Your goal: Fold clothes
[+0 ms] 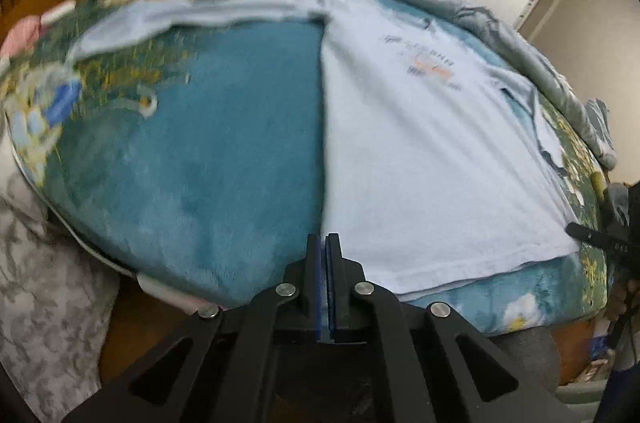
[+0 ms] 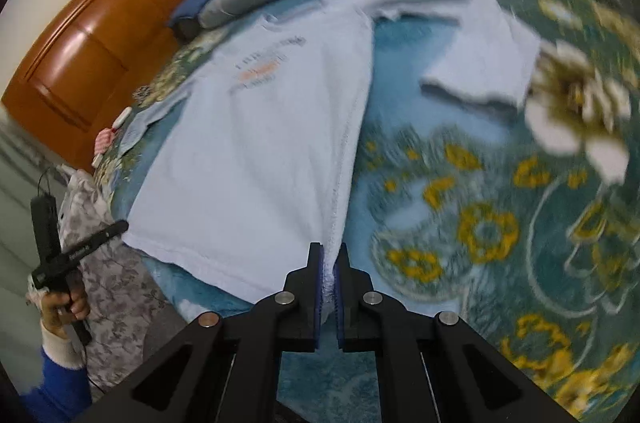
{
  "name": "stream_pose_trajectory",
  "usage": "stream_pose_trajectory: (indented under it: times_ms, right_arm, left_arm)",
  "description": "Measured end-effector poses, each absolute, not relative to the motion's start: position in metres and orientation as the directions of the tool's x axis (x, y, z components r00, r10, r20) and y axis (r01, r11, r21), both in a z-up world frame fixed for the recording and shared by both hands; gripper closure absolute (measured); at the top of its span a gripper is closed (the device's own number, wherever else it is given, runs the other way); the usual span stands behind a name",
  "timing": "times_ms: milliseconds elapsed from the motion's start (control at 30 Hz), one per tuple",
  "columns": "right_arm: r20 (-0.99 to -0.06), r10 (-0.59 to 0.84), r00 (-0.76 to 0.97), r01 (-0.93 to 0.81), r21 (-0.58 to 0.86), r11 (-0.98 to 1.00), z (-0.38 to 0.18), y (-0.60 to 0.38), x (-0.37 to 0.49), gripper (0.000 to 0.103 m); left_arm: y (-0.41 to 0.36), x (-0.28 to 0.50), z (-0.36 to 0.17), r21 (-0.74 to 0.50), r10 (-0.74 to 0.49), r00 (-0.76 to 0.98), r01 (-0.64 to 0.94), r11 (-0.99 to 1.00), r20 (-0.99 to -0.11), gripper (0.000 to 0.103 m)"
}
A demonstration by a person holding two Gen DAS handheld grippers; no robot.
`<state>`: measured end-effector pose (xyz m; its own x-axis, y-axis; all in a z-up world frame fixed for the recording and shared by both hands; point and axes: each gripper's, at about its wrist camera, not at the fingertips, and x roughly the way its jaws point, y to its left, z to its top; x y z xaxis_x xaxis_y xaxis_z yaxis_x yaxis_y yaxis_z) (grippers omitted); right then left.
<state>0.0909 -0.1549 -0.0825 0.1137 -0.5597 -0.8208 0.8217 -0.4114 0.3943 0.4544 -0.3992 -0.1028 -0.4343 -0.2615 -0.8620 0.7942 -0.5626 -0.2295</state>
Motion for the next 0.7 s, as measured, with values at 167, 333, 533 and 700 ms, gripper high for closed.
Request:
stream_pose_trajectory:
  times_ms: [167,333,533,700]
  right_arm:
    - [-0.830,-0.544,0.122,0.817,0.395,-0.420,-0.092,-0.159,0.088,0.097]
    - [-0.822,-0.560,0.105,0.840,0.374,-0.392,-0.080,-0.157,0.088,0.091]
    - [-0.827,-0.535,-0.174,0.887,0.104,-0.450,-0.051,-0.158,0.058,0.065]
    - [-0.826,-0.496,-0.268,0.917,-0.060,-0.394,-0.057,-0.200,0.033,0.060]
  left_arm:
    - [-0.402,0.464,-0.103,-0.255,-0.270,-0.460,0.793,-0.553,-0.846,0.101]
    - [-0.405,0.470,-0.089,-0.263,-0.316,-0.492,0.789,-0.555,-0.811,0.101]
    - [-0.413,0.446,-0.073,-0.268,-0.344,-0.530,0.768,-0.581,-0.775,0.096]
    - [-0.419,0.412,-0.072,-0.298,-0.309,-0.563,0.738,-0.605,-0.767,0.094]
